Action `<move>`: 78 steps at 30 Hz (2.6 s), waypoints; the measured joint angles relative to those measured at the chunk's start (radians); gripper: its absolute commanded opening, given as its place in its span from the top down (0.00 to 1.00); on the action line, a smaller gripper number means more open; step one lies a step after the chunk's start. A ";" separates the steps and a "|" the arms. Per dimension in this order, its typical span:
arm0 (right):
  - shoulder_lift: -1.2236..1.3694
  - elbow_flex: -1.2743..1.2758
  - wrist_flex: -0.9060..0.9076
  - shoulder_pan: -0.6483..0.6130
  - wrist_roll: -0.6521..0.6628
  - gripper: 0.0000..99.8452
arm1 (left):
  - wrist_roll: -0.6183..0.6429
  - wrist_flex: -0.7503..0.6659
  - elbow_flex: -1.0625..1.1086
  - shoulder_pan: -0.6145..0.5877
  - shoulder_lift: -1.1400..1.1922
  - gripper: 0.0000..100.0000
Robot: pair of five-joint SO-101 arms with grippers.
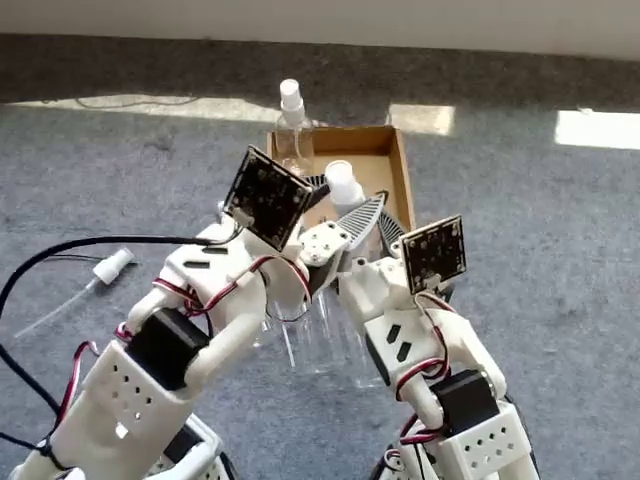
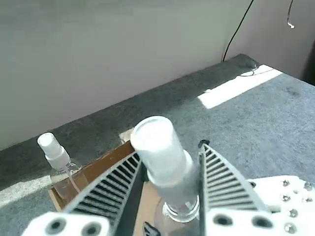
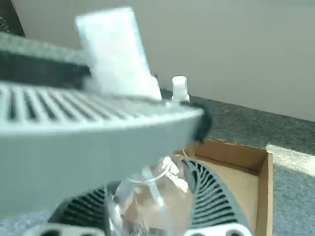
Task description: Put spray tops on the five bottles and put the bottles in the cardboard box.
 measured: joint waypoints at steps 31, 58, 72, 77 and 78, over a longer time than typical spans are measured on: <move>-0.002 0.000 0.000 0.002 0.002 1.00 | -0.060 0.146 -0.195 -0.140 -0.002 0.85; 0.000 0.002 0.002 0.000 0.002 1.00 | -0.074 0.101 -0.242 -0.242 0.000 0.85; 0.281 -0.138 0.000 -0.002 0.002 1.00 | -0.074 0.572 0.018 -0.783 -0.002 0.85; 0.552 -0.327 -0.112 -0.002 0.002 1.00 | -0.074 0.354 0.334 -0.987 -0.002 0.85; 0.611 -0.356 -0.149 -0.002 0.002 1.00 | -0.074 0.319 0.387 -1.008 -0.002 0.85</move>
